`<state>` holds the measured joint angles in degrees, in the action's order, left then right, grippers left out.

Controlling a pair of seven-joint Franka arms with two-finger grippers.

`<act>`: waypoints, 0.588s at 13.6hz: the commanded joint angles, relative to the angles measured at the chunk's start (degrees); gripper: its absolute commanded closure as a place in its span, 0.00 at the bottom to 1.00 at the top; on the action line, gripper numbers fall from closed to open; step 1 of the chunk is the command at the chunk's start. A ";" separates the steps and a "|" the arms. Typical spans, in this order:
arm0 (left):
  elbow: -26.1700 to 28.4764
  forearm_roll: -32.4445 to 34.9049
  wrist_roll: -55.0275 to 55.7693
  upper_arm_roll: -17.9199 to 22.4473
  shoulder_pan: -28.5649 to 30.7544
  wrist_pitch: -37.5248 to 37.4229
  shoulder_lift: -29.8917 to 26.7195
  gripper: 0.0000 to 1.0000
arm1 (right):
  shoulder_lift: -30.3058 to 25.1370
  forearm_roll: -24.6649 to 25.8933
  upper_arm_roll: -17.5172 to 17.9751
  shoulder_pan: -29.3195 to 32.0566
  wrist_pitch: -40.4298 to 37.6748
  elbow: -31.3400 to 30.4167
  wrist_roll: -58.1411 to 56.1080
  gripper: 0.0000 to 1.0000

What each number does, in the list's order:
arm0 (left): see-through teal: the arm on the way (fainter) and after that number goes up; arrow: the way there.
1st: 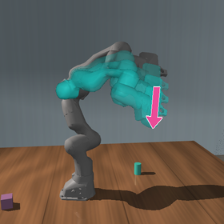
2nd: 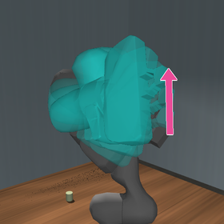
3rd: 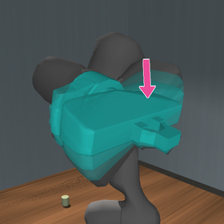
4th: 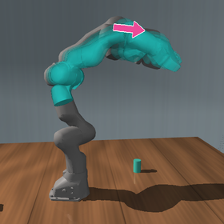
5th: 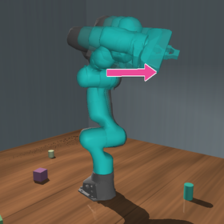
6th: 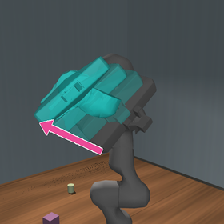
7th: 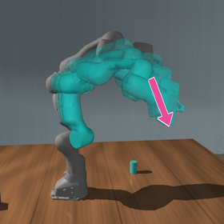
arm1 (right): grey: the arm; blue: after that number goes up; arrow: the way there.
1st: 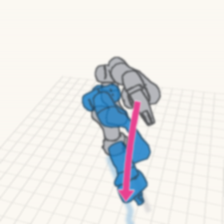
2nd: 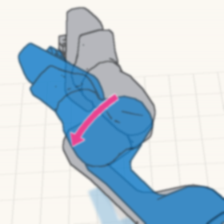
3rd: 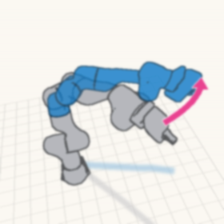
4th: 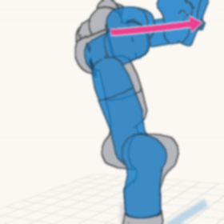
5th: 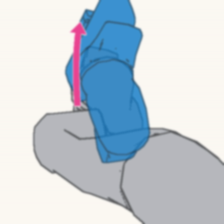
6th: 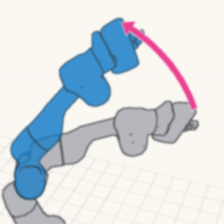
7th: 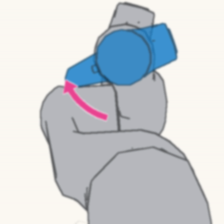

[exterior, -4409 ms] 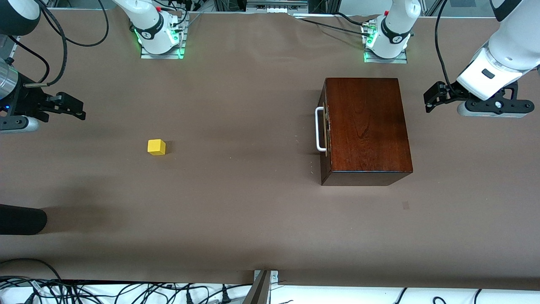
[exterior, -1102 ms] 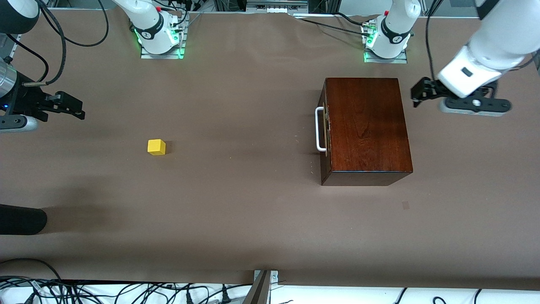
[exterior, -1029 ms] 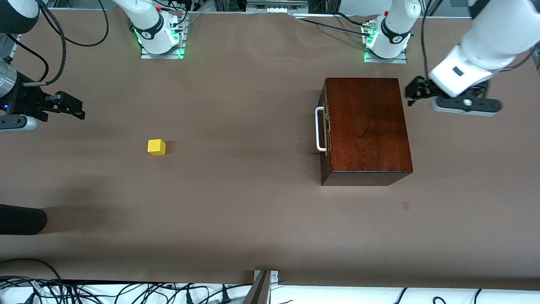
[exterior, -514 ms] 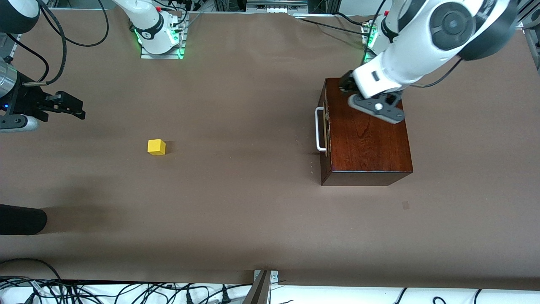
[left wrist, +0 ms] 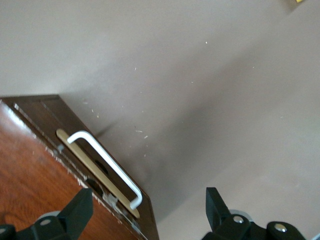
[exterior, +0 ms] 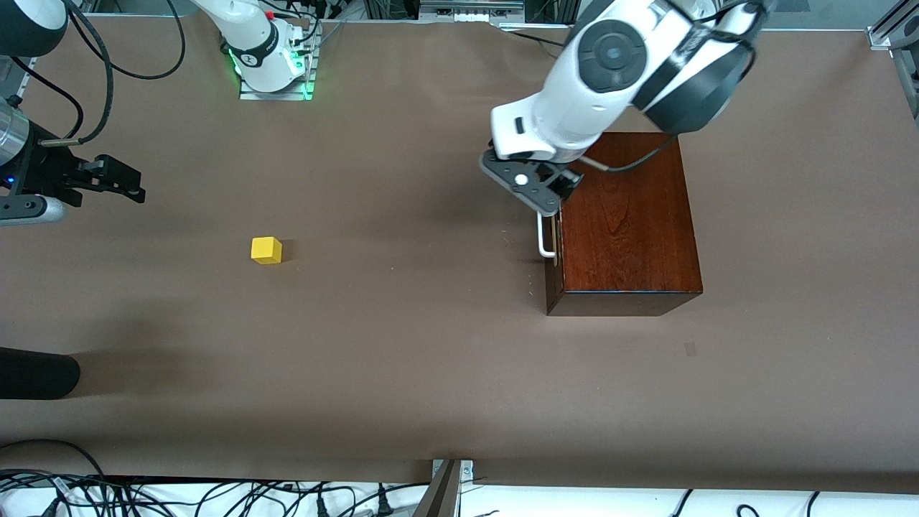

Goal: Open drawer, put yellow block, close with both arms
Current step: 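Move the left gripper over the box toward the white drawer handle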

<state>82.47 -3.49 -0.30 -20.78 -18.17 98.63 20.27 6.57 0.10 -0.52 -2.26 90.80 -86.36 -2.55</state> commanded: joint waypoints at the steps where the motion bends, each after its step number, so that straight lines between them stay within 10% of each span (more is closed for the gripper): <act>1: -2.23 4.52 -3.49 0.21 -0.54 -0.02 2.92 0.00 | 0.02 -0.36 0.44 0.50 -1.07 1.10 -0.17 0.00; 8: -1.79 11.83 20.02 1.27 -1.87 -0.02 8.29 0.00 | 0.02 -0.45 0.44 0.50 -1.07 1.01 -0.17 0.00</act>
<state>82.39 6.32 12.47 -20.07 -19.61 98.99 26.60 6.57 0.09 -0.52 -2.26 90.79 -86.33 -2.55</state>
